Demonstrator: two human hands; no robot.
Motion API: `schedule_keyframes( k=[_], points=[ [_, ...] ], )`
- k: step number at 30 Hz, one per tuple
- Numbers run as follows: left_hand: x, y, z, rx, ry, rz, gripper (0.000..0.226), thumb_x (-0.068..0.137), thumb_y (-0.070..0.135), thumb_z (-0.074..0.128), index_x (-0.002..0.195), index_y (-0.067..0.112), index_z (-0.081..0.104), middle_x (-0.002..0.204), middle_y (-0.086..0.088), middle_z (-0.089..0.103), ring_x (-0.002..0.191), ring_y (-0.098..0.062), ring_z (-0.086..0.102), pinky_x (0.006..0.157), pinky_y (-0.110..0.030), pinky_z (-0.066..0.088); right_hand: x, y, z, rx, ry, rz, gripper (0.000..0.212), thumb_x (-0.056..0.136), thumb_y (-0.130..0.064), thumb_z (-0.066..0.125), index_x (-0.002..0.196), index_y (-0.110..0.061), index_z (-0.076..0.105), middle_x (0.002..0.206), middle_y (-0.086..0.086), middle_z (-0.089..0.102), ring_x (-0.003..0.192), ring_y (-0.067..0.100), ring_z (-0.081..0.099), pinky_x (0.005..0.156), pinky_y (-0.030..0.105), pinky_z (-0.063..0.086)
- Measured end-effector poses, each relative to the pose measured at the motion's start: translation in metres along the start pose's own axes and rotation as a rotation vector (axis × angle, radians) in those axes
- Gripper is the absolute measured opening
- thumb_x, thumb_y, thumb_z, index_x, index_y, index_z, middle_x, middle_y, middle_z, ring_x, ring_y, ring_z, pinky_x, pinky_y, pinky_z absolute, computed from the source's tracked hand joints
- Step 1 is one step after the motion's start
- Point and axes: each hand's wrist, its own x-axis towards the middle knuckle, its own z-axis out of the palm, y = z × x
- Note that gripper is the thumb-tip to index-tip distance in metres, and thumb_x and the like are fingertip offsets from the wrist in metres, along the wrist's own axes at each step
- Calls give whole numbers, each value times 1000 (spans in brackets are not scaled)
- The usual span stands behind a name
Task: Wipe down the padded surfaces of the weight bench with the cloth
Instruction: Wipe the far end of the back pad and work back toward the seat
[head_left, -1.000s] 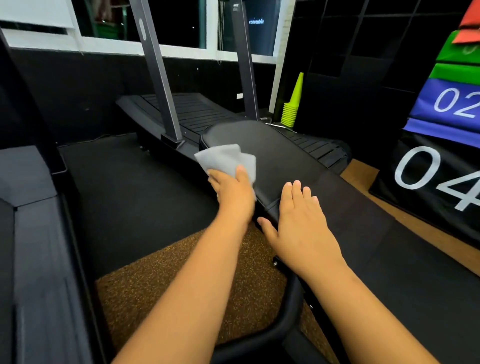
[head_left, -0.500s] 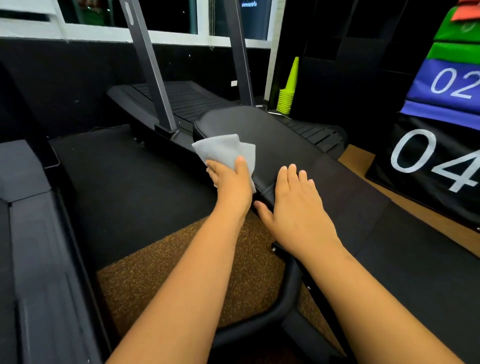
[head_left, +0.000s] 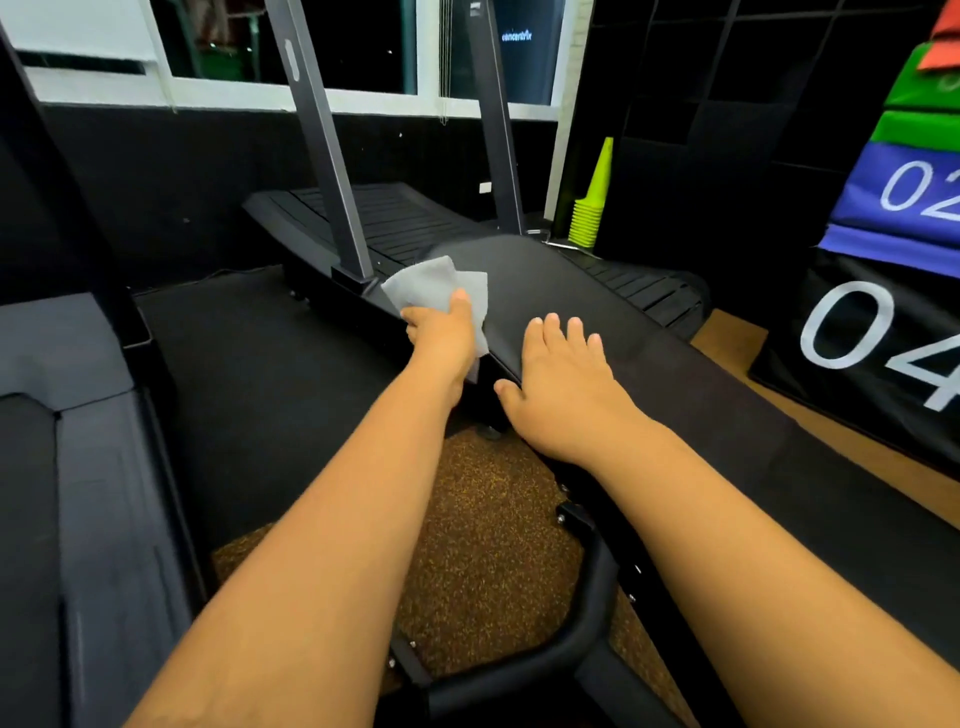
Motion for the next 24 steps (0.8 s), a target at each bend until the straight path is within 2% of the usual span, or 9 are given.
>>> schedule_keyframes(
  k=[4,7,10,13,16,18,20,22,24],
  points=[
    [0,-24,-10,-70,-104,97,106,67,73,40,155,29,2,155,-6,30,132,-32,43,105,-52,43,22,-12,13,32,17,9,74,101,-41,36,152,0,3,160,21,3,148,37,2,120,49,6],
    [9,-27,-8,-95,-139,81,106,65,74,39,155,30,3,153,-7,35,130,-33,46,105,-53,43,21,-8,25,39,86,-17,71,101,-41,31,153,-3,0,161,19,2,149,34,2,121,47,7],
    [31,-9,-3,-38,-44,45,85,88,62,37,155,22,4,152,-8,35,130,-32,45,108,-43,38,21,-7,30,38,117,-27,69,102,-41,27,154,-5,0,161,18,1,149,33,2,120,45,7],
    [62,16,-9,66,48,159,58,100,42,37,148,10,28,146,-10,41,124,-30,48,99,-34,39,23,-8,32,22,148,-13,67,100,-41,19,154,-5,1,161,18,5,149,33,6,120,45,9],
    [82,33,-23,161,-49,303,40,100,33,37,135,13,44,129,-8,56,110,-23,55,90,-34,45,24,-9,34,19,150,-4,68,99,-42,18,154,-6,3,161,18,8,148,34,10,119,46,11],
    [87,37,-27,224,-131,371,32,101,28,37,129,17,47,117,-3,58,98,-17,55,76,-28,44,25,-9,35,13,148,1,69,97,-43,18,154,-6,4,161,18,9,148,35,11,119,47,12],
    [80,36,-29,227,-154,451,27,101,23,39,125,18,49,112,-2,57,93,-15,54,71,-25,41,25,-10,34,16,146,0,69,97,-43,18,154,-6,5,161,18,9,148,35,11,119,48,13],
    [68,22,-29,260,-112,550,30,101,22,41,129,17,47,122,-3,51,111,-20,52,84,-28,41,24,-10,33,16,136,-2,68,99,-43,18,154,-6,3,161,17,7,148,34,9,119,47,12],
    [50,1,-25,366,-56,579,51,101,30,40,149,19,28,153,-3,27,140,-24,27,110,-35,28,23,-10,33,16,150,0,68,98,-43,19,154,-6,6,161,18,10,148,34,12,119,47,14]
  ],
)
